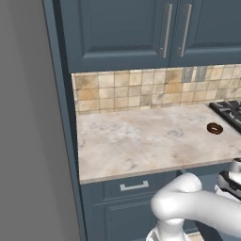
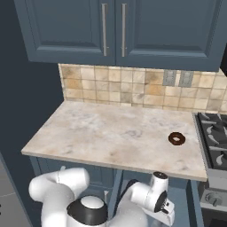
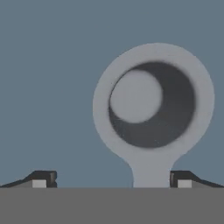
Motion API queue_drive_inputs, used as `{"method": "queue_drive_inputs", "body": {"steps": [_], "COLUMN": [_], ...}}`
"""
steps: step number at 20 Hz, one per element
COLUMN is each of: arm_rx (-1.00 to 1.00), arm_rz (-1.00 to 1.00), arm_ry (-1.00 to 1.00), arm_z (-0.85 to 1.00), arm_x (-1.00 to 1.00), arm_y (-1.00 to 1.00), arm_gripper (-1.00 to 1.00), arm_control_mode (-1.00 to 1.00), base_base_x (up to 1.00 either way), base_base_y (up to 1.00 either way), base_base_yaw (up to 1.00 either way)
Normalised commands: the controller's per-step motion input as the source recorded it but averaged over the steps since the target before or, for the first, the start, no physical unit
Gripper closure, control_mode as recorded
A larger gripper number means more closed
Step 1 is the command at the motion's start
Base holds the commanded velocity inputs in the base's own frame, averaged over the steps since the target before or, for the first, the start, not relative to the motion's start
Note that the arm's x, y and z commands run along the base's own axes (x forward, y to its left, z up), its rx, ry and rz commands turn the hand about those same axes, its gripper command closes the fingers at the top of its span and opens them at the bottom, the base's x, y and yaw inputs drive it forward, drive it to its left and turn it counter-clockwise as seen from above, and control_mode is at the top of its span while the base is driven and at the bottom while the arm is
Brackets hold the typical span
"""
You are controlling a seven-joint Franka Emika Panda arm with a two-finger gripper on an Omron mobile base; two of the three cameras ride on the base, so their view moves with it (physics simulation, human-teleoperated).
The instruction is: Pick the measuring cup from the drawer and place it on the counter.
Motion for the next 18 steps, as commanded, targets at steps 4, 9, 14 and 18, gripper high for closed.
{"method": "queue_drive_inputs", "body": {"steps": [4, 9, 14, 18], "arm_rx": [-0.06, -0.03, -0.01, -0.01], "arm_rz": [0.00, 0.00, 0.00, 0.00], "arm_ry": [-0.01, -0.03, -0.10, -0.12], "arm_z": [-0.65, -0.63, -0.57, -0.57], "arm_x": [0.18, 0.04, -0.41, -1.00], "arm_y": [-0.11, -0.20, -0.03, 0.01], "arm_gripper": [-1.00, -1.00, 1.00, 1.00], "arm_control_mode": [-1.00, -1.00, -1.00, -1.00], "base_base_x": [0.00, 0.00, 0.00, 0.00], "base_base_y": [0.00, 0.00, 0.00, 0.00], "base_base_yaw": [0.00, 0.00, 0.00, 0.00]}}
